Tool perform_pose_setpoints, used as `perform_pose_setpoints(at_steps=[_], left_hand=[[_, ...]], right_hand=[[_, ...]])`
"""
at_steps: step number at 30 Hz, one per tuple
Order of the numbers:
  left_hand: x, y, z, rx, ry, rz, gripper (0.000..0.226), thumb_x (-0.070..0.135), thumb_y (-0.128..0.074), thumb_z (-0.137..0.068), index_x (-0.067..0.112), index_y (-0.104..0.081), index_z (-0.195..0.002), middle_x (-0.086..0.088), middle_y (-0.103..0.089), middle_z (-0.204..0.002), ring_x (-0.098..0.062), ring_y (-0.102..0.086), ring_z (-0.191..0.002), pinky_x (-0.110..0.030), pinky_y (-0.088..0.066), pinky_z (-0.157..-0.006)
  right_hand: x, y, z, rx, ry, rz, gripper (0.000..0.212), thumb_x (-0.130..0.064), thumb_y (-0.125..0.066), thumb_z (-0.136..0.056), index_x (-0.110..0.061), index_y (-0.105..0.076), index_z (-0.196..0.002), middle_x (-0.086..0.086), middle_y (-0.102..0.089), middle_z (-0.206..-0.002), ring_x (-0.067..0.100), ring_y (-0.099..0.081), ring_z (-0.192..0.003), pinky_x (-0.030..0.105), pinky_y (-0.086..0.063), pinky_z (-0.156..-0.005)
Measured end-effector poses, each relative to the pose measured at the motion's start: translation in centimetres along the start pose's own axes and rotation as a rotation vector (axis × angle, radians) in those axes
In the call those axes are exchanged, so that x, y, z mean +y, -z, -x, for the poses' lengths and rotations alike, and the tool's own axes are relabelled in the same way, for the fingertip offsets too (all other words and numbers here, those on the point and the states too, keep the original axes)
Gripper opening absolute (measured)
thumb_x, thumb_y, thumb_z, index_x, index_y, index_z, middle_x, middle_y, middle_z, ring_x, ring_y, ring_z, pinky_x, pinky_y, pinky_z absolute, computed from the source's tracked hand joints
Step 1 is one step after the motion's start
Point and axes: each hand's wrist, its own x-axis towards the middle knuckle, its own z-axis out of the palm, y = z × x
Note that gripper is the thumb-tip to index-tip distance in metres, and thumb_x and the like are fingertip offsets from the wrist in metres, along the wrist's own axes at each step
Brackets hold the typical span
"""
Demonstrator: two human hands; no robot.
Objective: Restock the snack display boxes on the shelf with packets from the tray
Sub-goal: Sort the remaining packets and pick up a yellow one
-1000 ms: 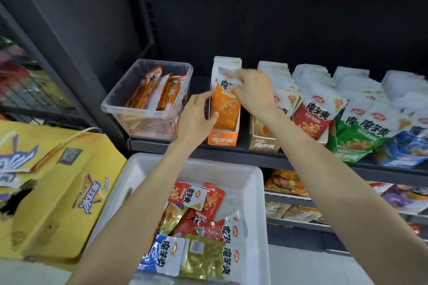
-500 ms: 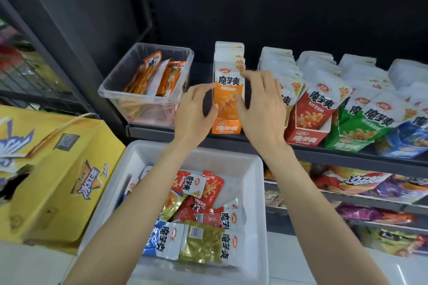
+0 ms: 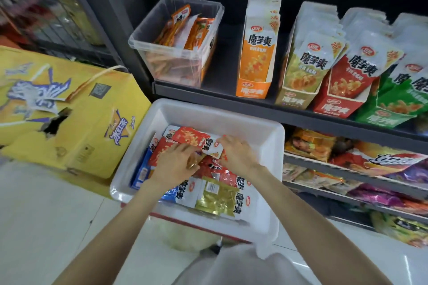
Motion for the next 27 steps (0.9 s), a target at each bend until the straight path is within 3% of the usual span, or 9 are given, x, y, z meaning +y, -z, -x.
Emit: perform_pose_setpoints(at_steps=[3, 6, 8, 11, 13, 15, 17, 21, 27], left_hand=[[0.2, -0.8, 0.2, 0.003, 0.076, -0.018, 0.045, 0.037, -0.062, -0.086, 0.023, -0.051, -0.128, 0.000, -0.054, -0.127, -0.023, -0.048, -0.117, -0.034, -0.038, -0.098], [0.3, -0.8, -0.4, 0.112, 0.077, 0.067, 0.051, 0.038, -0.062, -0.086, 0.020, -0.049, -0.132, -0.003, -0.051, -0.132, -0.025, -0.048, -0.119, -0.036, -0.041, -0.098], [0.4, -0.1, -0.9, 0.217, 0.003, 0.121, 0.060, 0.036, -0.068, -0.081, 0.017, -0.048, -0.134, -0.004, -0.050, -0.135, -0.025, -0.046, -0.123, -0.037, -0.038, -0.103], [1.5, 1.2, -1.4, 0.280, -0.179, 0.129, 0.078, 0.043, -0.074, -0.074, 0.016, -0.042, -0.140, -0.003, -0.049, -0.137, -0.021, -0.044, -0.126, -0.037, -0.031, -0.108], [2.7, 1.9, -1.3, 0.332, -0.239, 0.187, 0.067, 0.047, -0.069, -0.078, 0.017, -0.049, -0.134, 0.001, -0.057, -0.127, -0.012, -0.050, -0.115, -0.028, -0.034, -0.104], [4.1, 2.6, -0.9, 0.470, -0.224, 0.310, 0.038, 0.042, -0.064, -0.086, 0.015, -0.064, -0.113, 0.005, -0.069, -0.100, -0.002, -0.060, -0.087, -0.021, -0.050, -0.082], [5.6, 3.5, -0.4, 0.513, -0.115, 0.509, 0.033, 0.041, -0.064, -0.086, 0.012, -0.069, -0.101, 0.006, -0.071, -0.085, 0.000, -0.061, -0.073, -0.013, -0.050, -0.066], [7.6, 5.7, -0.7, 0.257, 0.098, 0.900, 0.038, 0.049, -0.064, -0.073, 0.021, -0.068, -0.098, 0.004, -0.072, -0.093, -0.013, -0.069, -0.088, -0.034, -0.057, -0.080], [9.8, 7.1, -1.6, 0.055, -0.028, 0.789, 0.035, 0.049, -0.064, -0.076, 0.024, -0.069, -0.100, 0.009, -0.071, -0.096, -0.007, -0.067, -0.088, -0.038, -0.055, -0.084]], right_hand=[[-0.3, -1.6, -1.5, -0.053, 0.019, 0.137, 0.066, -0.031, -0.066, -0.087, -0.019, -0.033, -0.143, 0.005, -0.040, -0.146, 0.026, -0.037, -0.133, 0.040, -0.032, -0.109], [-1.1, -1.3, -2.0, 0.105, 0.049, 0.195, 0.026, -0.016, -0.054, -0.092, -0.019, -0.057, -0.117, 0.004, -0.064, -0.114, 0.026, -0.058, -0.108, 0.037, -0.048, -0.086], [-1.7, 0.1, -1.3, 0.259, 0.023, 0.112, 0.015, -0.015, -0.049, -0.094, -0.017, -0.064, -0.098, 0.004, -0.067, -0.094, 0.027, -0.063, -0.090, 0.035, -0.050, -0.072], [-2.4, 3.9, 1.1, 0.462, -0.135, -0.350, 0.014, -0.019, -0.055, -0.094, -0.012, -0.066, -0.094, 0.007, -0.067, -0.077, 0.022, -0.062, -0.069, 0.025, -0.044, -0.063], [-2.4, 6.6, 2.8, 0.452, -0.220, -0.883, 0.009, -0.012, -0.060, -0.091, -0.016, -0.065, -0.097, 0.003, -0.069, -0.082, 0.010, -0.063, -0.068, 0.014, -0.044, -0.064], [-2.1, 9.1, 4.6, 0.335, -0.239, -1.368, 0.020, -0.005, -0.057, -0.092, -0.018, -0.064, -0.105, 0.004, -0.071, -0.085, 0.014, -0.070, -0.071, 0.020, -0.051, -0.063], [-1.5, 10.8, 6.1, 0.248, -0.236, -1.538, 0.017, -0.011, -0.052, -0.096, -0.015, -0.065, -0.105, 0.006, -0.073, -0.089, 0.017, -0.071, -0.077, 0.023, -0.052, -0.063], [-0.1, 11.7, 7.2, 0.343, -0.257, -1.308, 0.017, -0.027, -0.056, -0.095, -0.014, -0.066, -0.100, 0.005, -0.071, -0.087, 0.008, -0.066, -0.069, 0.019, -0.048, -0.055], [1.9, 11.8, 8.8, 0.430, -0.198, -0.914, 0.017, -0.025, -0.071, -0.084, -0.021, -0.061, -0.098, -0.008, -0.068, -0.091, 0.004, -0.063, -0.075, 0.016, -0.045, -0.048]])
